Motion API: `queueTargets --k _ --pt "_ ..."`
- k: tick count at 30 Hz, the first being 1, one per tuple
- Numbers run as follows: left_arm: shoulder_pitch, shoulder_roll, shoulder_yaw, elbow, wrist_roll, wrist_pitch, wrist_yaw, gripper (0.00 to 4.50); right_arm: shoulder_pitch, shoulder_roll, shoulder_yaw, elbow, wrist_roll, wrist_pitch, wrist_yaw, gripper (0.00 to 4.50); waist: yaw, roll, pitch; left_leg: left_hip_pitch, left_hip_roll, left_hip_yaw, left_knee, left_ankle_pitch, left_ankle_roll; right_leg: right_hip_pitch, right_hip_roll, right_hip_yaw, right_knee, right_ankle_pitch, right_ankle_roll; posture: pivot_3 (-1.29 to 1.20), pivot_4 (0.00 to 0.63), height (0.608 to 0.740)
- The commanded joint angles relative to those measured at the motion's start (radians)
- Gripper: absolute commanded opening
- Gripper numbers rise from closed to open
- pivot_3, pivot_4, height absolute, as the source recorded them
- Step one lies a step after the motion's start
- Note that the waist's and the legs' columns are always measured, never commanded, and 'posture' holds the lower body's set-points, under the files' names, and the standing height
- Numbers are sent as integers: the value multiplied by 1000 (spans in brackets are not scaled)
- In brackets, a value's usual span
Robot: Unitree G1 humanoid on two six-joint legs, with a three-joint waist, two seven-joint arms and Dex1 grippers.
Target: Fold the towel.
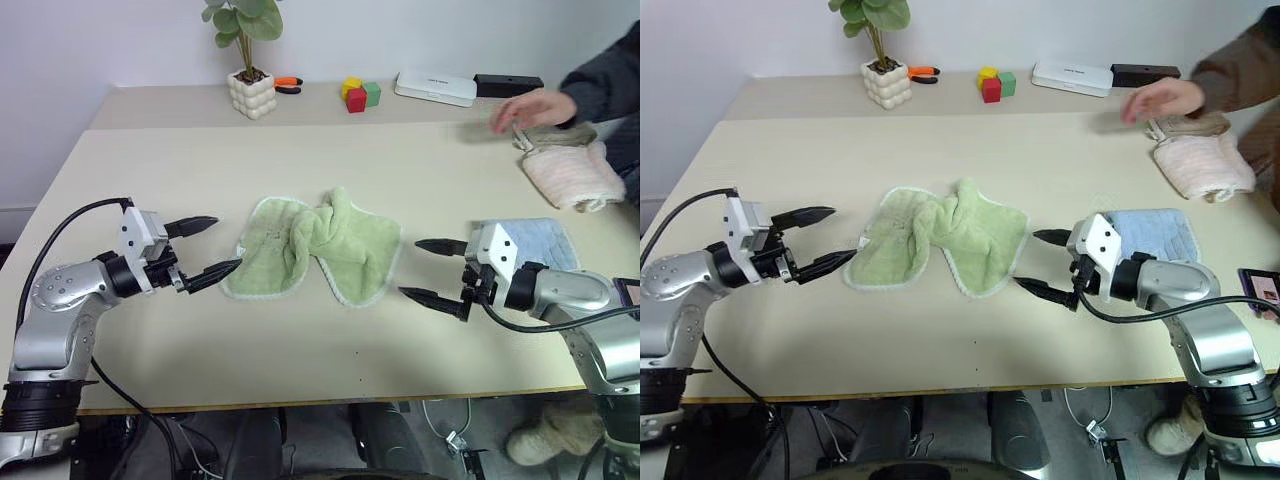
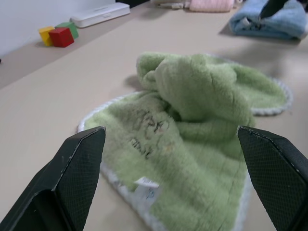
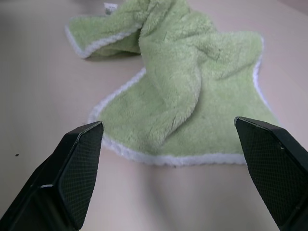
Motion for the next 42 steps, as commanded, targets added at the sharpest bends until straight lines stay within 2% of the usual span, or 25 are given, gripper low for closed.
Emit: queueTargets --k 1,6,11,15,21,26,32,34,37,42 --pt "-21 8 15 7 -3 -27 -13 4500 -24 19 -7 -36 9 -13 -13 4431 0 0 0 0 0 0 0 0 0 0 0 0 0 0 0 0 150 740" --pt "34 42 20 -29 -13 -10 -64 4500 -51 37 -12 -33 31 8 -21 4431 -3 0 0 0 0 0 0 0 0 0 0 0 0 0 0 0 150 740" --pt "84 118 36 52 54 -130 -146 4500 -84 75 35 -8 2 -10 -24 4431 -1 0 0 0 0 0 -1 0 0 0 0 0 0 0 0 0 150 740" --pt "135 125 50 90 74 -219 -162 4500 -135 143 92 21 -23 -22 -50 4431 -1 0 0 0 0 1 -1 0 0 0 0 0 0 -1 -3 0 150 740" --pt "124 51 -15 160 152 -354 -106 4500 -155 207 129 15 -38 -24 -80 4431 5 0 0 0 0 0 0 0 0 0 -1 0 0 0 -1 0 150 740" --pt "39 -15 -104 267 227 -444 -91 4500 -130 248 130 -39 -27 -15 -123 4431 5 0 0 0 0 0 0 0 0 0 -1 0 0 0 0 0 150 740" --pt "-59 -59 -214 424 308 -514 -118 4500 -95 272 134 -82 -35 -18 -166 4431 1 0 0 0 0 0 0 0 0 0 0 0 1 0 0 0 150 740" --pt "-76 -64 -245 442 300 -462 -149 4500 -94 275 125 -91 -34 -16 -185 4431 1 1 -1 0 0 0 0 0 0 0 0 0 1 0 0 0 150 740" --pt "-97 -63 -294 487 334 -445 -170 3576 -84 275 123 -107 -39 -17 -208 4500 4 4 -4 1 0 0 0 0 0 1 0 0 1 0 0 0 150 740" --pt "-122 -76 -308 499 308 -401 -185 1112 -54 275 121 -138 -41 -15 -243 4500 9 8 -6 4 -1 0 0 0 0 5 -1 0 0 0 0 0 150 740"
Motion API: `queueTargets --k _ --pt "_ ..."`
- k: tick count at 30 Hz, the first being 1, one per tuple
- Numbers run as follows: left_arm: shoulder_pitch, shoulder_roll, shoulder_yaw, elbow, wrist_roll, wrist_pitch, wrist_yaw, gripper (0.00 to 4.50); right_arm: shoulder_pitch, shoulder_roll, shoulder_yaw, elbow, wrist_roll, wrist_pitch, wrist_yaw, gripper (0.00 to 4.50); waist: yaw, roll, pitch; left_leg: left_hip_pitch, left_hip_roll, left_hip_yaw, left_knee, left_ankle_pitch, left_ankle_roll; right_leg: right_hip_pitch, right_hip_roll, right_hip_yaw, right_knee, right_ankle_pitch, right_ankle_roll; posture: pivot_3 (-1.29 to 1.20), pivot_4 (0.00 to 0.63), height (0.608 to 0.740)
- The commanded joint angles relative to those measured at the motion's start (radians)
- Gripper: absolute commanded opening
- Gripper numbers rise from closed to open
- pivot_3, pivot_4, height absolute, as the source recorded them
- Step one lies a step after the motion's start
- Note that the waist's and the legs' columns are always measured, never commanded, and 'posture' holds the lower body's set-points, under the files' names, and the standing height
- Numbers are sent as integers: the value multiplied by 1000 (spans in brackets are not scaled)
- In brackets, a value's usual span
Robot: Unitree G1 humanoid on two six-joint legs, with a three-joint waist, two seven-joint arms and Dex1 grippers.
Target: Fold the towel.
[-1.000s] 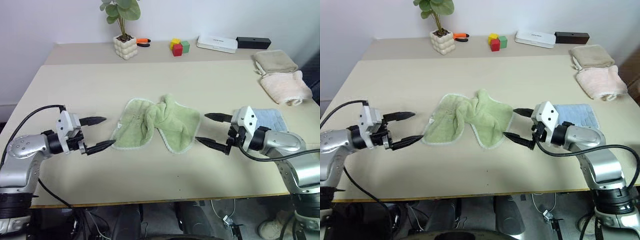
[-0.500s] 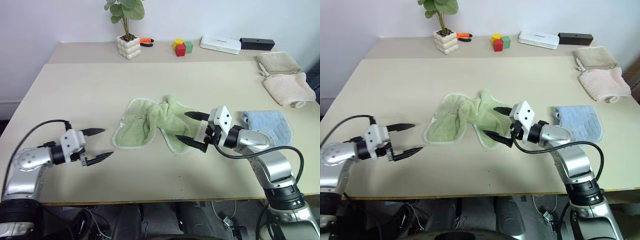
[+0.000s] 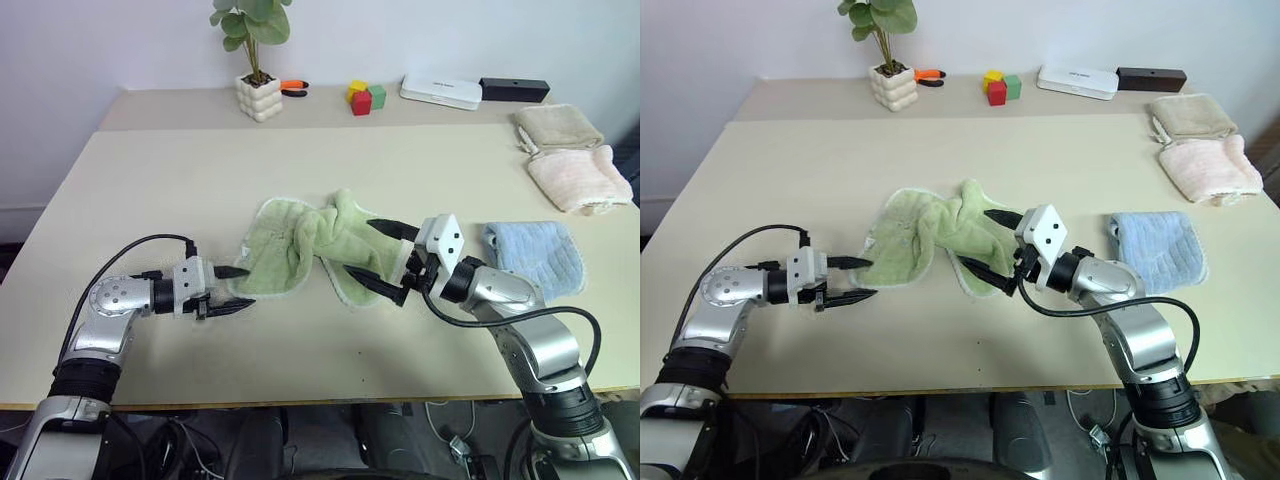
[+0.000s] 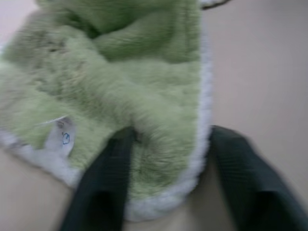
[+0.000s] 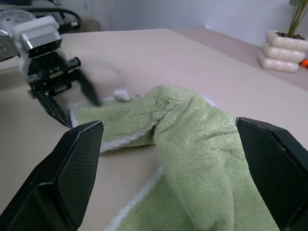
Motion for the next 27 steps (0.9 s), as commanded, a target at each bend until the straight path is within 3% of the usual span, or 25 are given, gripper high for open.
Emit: queueTargets --k 1,2,3,6,11,17,23,27 --pt "-10 -1 -33 48 33 79 3 599 23 0 -27 -66 8 -4 -23 4500 1 0 0 1 0 0 0 0 0 1 0 0 0 0 0 0 150 740" --pt "-17 4 -31 54 33 89 4 96 37 -8 -29 -78 9 -3 -21 4500 1 0 0 1 0 0 0 0 0 1 0 0 0 -1 -1 0 150 740" --pt "-25 7 -26 63 35 91 10 37 50 -18 -31 -88 10 -3 -16 4500 0 0 0 1 0 0 0 0 0 1 0 0 0 -1 -2 0 150 740" --pt "-49 1 29 59 -18 139 39 37 99 -68 -21 -126 2 1 15 4500 -5 0 0 1 0 -1 0 0 0 1 0 0 0 -1 -2 0 150 740" --pt "-78 -1 149 -103 -167 362 129 37 143 -138 38 -92 -107 -58 46 4500 -12 -4 2 0 1 -2 0 0 0 0 2 -1 1 0 0 0 150 740" --pt "-72 -18 207 -233 -251 536 215 37 82 -128 143 -15 -233 -74 43 4500 -11 -4 2 -1 1 -1 0 0 0 -1 1 -1 0 0 0 0 150 740" --pt "-62 -22 223 -303 -256 586 270 37 10 -152 209 78 -309 -42 83 4500 -8 -5 3 -2 1 -1 0 0 0 -2 1 -1 0 0 0 0 150 740" --pt "-44 -18 223 -335 -255 593 284 0 -7 -180 222 123 -334 -81 135 2659 -8 -5 3 -2 0 -1 0 0 0 -2 1 -1 -1 0 0 0 150 740"
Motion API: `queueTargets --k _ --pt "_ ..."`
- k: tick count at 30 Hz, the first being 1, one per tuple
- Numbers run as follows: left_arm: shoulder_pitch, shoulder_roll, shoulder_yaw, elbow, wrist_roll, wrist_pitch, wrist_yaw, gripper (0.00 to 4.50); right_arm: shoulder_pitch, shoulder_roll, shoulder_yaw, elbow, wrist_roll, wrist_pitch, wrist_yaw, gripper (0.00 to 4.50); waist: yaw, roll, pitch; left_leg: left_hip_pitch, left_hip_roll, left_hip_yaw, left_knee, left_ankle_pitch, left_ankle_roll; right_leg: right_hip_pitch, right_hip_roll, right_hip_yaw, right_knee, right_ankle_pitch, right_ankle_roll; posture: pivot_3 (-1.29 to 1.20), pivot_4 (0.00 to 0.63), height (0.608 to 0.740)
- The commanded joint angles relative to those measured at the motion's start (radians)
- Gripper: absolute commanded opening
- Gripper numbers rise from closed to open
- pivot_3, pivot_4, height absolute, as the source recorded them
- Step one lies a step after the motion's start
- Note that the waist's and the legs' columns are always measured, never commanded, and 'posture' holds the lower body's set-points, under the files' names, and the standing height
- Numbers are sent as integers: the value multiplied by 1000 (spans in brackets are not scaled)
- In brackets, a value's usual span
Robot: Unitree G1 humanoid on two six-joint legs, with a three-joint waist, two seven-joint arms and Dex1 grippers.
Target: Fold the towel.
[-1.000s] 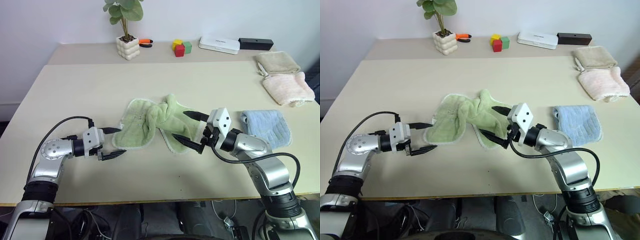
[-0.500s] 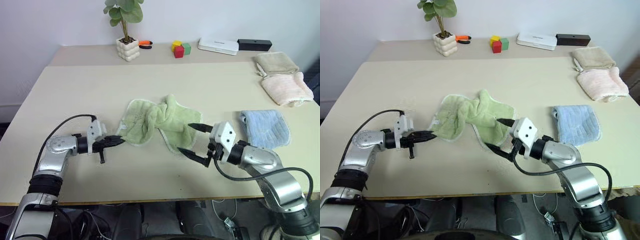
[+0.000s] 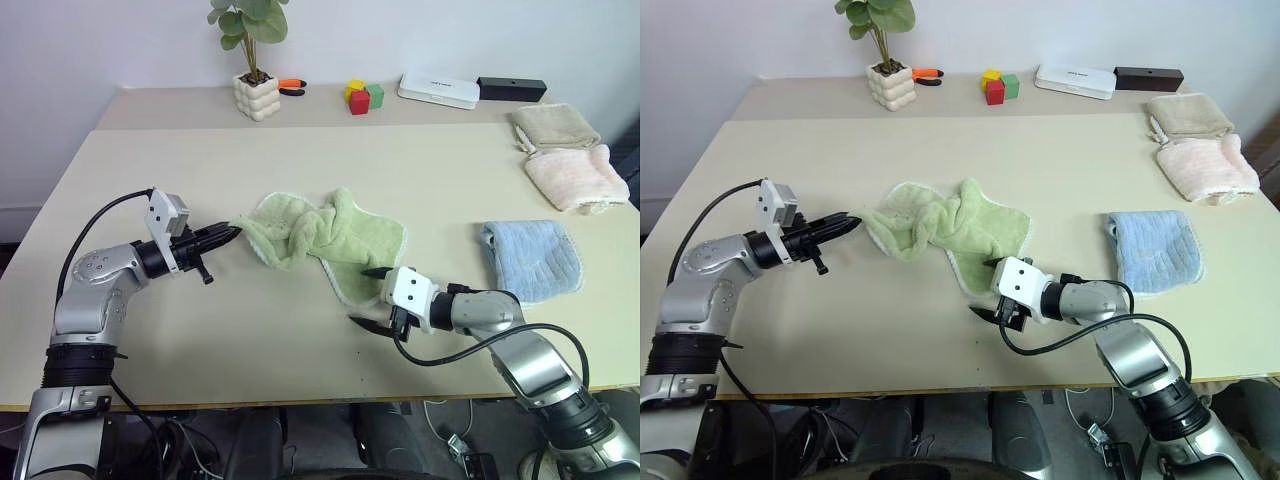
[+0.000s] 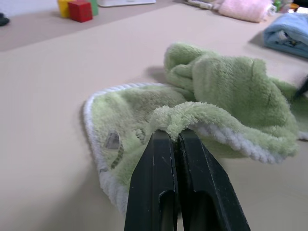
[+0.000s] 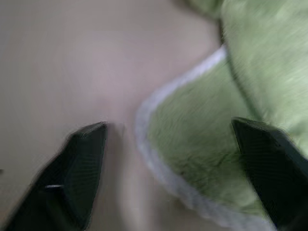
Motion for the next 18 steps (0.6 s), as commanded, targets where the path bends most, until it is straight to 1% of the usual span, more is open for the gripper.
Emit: queueTargets --k 1,5,9,11,14,18 --pt "17 9 29 -59 -20 11 9 0 -15 -26 0 19 -21 -26 35 2119 0 0 0 0 0 0 0 0 0 0 0 0 0 0 0 0 150 740" --pt "37 7 31 -95 -18 19 28 0 -30 -31 13 36 -51 -43 45 50 -1 0 0 0 0 0 0 0 0 0 0 0 0 0 0 0 150 740" --pt "47 12 30 -107 -15 21 36 0 -40 -31 -5 41 -54 -44 45 18 -1 0 0 0 0 0 0 0 0 0 0 0 0 0 0 0 150 740" --pt "57 27 34 -115 -25 37 23 0 -43 -40 -38 34 -34 -34 52 18 -1 0 0 0 0 0 0 0 0 0 0 0 0 0 0 0 150 740" --pt "94 89 38 -133 -49 73 -50 0 -22 -77 -118 12 34 -4 88 18 -1 0 0 0 0 0 0 0 0 0 0 0 0 0 0 0 150 740" --pt "142 186 59 -88 -44 74 -142 0 38 -187 -245 -37 151 64 187 18 -1 -1 1 -1 0 0 -1 0 0 -2 0 0 0 0 0 0 150 740"
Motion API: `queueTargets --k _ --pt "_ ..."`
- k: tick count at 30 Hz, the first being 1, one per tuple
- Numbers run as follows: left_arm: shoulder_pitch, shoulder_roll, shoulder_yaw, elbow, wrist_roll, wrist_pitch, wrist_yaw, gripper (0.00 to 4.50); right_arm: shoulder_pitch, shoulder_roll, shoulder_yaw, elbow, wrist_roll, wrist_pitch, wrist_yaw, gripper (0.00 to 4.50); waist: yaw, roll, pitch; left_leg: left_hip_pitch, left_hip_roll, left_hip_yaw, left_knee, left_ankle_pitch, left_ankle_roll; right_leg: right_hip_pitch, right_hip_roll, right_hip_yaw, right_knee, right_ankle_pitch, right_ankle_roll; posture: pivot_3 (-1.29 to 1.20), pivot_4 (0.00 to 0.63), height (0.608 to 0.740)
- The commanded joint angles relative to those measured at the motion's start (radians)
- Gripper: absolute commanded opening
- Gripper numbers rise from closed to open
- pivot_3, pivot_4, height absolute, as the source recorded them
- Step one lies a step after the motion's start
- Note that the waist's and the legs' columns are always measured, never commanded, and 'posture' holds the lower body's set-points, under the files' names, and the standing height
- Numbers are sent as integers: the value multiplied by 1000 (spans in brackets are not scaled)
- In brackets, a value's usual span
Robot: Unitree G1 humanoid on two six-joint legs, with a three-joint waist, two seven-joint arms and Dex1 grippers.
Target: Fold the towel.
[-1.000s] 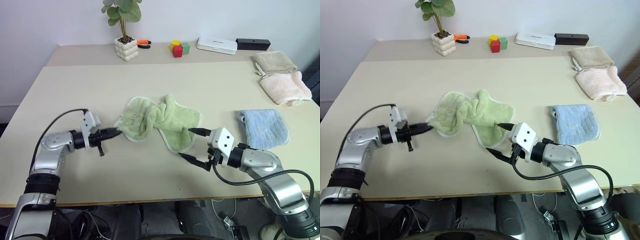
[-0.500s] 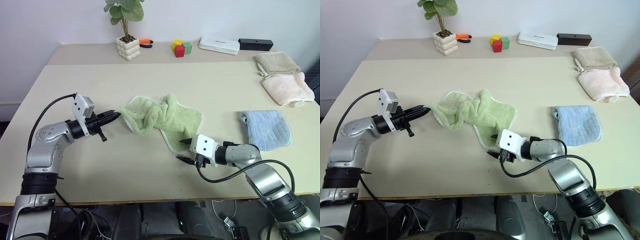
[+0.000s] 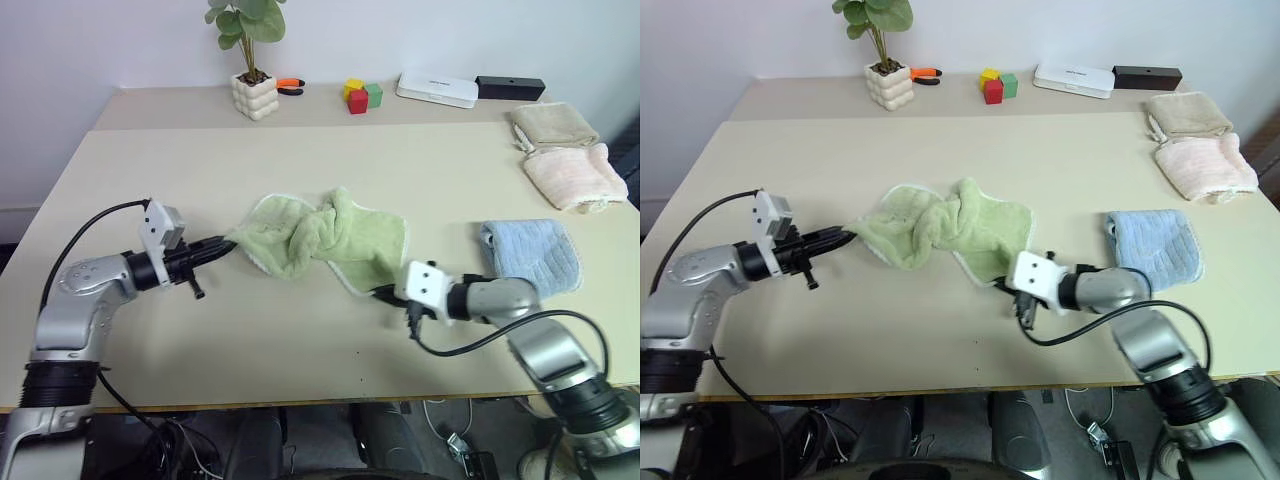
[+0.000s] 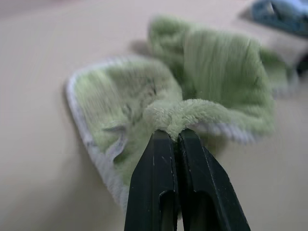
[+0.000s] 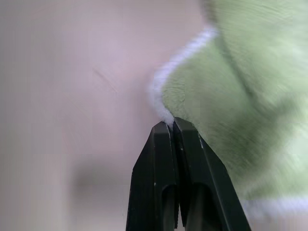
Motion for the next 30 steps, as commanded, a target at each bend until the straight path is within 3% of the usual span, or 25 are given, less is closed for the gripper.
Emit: queueTargets --k 1,5,7,12,13,16,20,26,30 --pt "21 70 53 19 -15 -5 -73 0 37 -80 -122 -77 118 67 82 18 0 0 0 0 0 0 0 0 0 0 0 0 0 0 0 0 150 740" --pt "-39 41 53 79 25 -79 -30 0 -8 -83 -176 -77 160 99 63 18 0 0 1 0 0 0 0 0 0 0 0 0 0 -1 -3 0 150 740" --pt "-136 -31 34 171 104 -219 66 0 -128 -14 -171 10 116 34 -24 18 -1 0 1 0 0 0 1 0 0 0 0 0 0 -1 -3 0 150 740" --pt "-444 -164 -41 544 322 -509 301 0 -474 156 -118 436 -88 -174 -309 18 1 -2 1 -1 -1 0 2 2 -4 -1 0 0 0 4 1 0 150 740" --pt "-555 -176 -51 669 375 -558 409 0 -576 184 -103 578 -146 -247 -403 18 2 -2 1 -2 -1 0 1 2 -4 -2 0 0 0 4 1 0 150 740" --pt "-801 -172 -63 943 477 -694 641 0 -813 232 -105 902 -240 -401 -625 18 -2 -3 2 -8 -1 0 0 2 -4 -9 0 0 0 4 1 0 150 740" --pt "-1024 -105 -48 1131 509 -783 757 0 -1017 228 -163 1117 -229 -577 -772 18 -7 -3 2 -26 -2 2 -1 7 -12 -30 -4 -1 3 5 2 0 150 740" --pt "-1040 -55 -47 1180 486 -900 576 0 -1006 234 -270 1102 -75 -688 -649 18 -21 -2 2 -28 -2 6 -9 7 -12 -33 -5 -3 0 4 2 0 150 740" --pt "-920 -45 -25 1147 428 -968 343 0 -801 237 -248 855 51 -610 -388 18 -28 -2 2 -27 -2 6 -3 7 -11 -30 -5 -4 1 4 2 0 150 740"
